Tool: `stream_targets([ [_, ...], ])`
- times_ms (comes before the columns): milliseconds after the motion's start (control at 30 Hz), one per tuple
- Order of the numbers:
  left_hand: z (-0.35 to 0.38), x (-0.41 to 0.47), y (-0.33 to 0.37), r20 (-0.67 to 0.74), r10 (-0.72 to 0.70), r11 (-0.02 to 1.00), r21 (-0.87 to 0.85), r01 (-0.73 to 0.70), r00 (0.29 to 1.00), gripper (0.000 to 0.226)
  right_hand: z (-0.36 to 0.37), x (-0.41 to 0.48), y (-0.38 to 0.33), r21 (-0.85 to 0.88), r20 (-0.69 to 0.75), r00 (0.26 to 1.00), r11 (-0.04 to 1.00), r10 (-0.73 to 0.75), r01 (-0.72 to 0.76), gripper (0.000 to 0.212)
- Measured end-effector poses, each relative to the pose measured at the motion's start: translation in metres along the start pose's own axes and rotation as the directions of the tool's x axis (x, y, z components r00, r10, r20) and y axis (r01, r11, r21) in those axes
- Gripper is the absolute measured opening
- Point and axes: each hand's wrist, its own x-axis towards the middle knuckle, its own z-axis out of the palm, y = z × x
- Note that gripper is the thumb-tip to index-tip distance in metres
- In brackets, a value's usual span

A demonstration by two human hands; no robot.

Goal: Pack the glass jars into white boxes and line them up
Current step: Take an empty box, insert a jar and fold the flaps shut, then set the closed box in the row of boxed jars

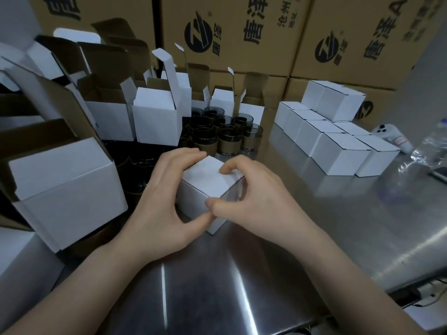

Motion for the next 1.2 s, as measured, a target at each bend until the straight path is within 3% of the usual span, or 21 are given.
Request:
stream_targets([
  [100, -0.003, -0.001, 0.003, 0.0, -0.079, 0.991, -0.104, 0.079, 0.997, 0.074, -0.012, 0.0, 0.004, 0.071, -0.087, 0.996, 0.997, 0.033, -0.027, 0.043],
  [267, -0.008, 0.0, 0.005, -0.051, -0.12, 0.985, -0.133, 0.112, 0.992, 0.044, -0.067, 0.005, 0.02, 0.284, -0.326, 0.936, 0.958, 0.134, -0.038, 0.034],
  [333, -0.007, 0.001, 0.006, 0.0, -0.077, 0.993, -0.095, 0.076, 0.997, 0.028, -0.099, 0.012, 0.03, 0.316, -0.48, 0.86, 0.949, 0.172, -0.014, 0.024],
  [433, -0.004, -0.001, 0.008, 0.1, -0.029, 0.995, -0.095, 0.039, 0.995, 0.02, -0.14, 0.028, 0.048, 0.313, -0.658, 0.713, 0.949, 0.242, -0.033, 0.031],
  [633, 0.001, -0.005, 0.01, 0.303, -0.033, 0.996, -0.07, 0.057, 0.952, 0.012, -0.194, 0.08, 0.111, 0.341, -0.737, 0.531, 0.909, 0.418, -0.242, 0.066],
  [867, 0.004, -0.006, 0.009, 0.376, -0.088, 0.992, -0.046, 0.114, 0.922, 0.017, -0.215, 0.116, 0.178, 0.319, -0.668, 0.539, 0.852, 0.513, -0.416, 0.076],
  [1200, 0.003, -0.006, 0.007, 0.414, -0.121, 0.989, -0.031, 0.147, 0.902, 0.009, -0.217, 0.142, 0.209, 0.288, -0.643, 0.552, 0.836, 0.531, -0.467, 0.069],
])
